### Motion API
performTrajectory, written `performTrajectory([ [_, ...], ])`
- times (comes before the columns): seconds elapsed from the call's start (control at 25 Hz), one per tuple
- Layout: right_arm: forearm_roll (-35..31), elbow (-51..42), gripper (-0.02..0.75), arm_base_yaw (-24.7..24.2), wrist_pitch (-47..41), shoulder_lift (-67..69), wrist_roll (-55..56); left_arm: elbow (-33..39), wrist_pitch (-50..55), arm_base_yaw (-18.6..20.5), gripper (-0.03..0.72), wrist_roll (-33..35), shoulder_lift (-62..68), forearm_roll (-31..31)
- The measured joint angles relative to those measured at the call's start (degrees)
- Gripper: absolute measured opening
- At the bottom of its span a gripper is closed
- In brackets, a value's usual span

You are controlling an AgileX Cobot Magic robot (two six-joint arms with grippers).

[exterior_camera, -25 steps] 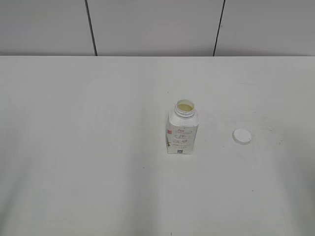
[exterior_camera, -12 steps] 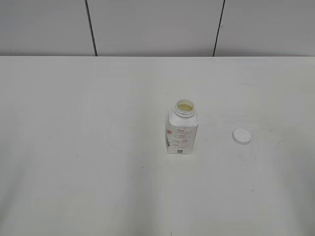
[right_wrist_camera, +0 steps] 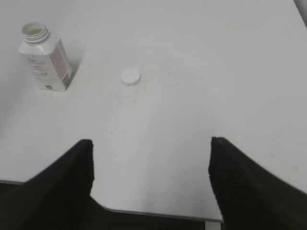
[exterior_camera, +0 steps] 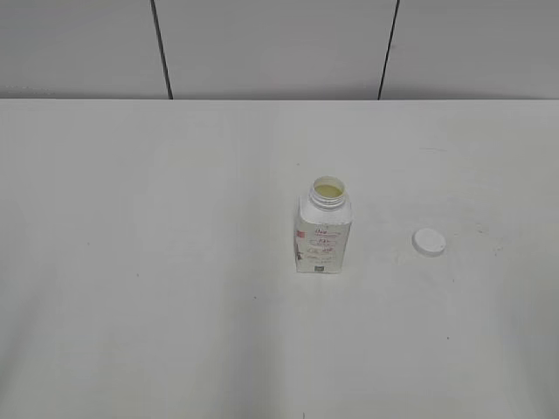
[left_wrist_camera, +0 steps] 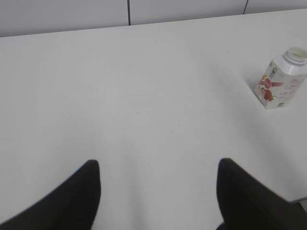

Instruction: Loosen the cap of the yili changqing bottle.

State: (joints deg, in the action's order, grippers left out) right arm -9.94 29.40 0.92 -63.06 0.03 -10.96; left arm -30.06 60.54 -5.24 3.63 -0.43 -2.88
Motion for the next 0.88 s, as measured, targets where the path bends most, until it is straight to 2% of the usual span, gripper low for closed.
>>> performTrajectory([
  [0.88, 0.0, 0.0, 0.587, 0.0, -0.1, -0.5, 0.1, 0.0, 0.0, 0.1, 0.468, 0.0, 0.0, 0.0],
])
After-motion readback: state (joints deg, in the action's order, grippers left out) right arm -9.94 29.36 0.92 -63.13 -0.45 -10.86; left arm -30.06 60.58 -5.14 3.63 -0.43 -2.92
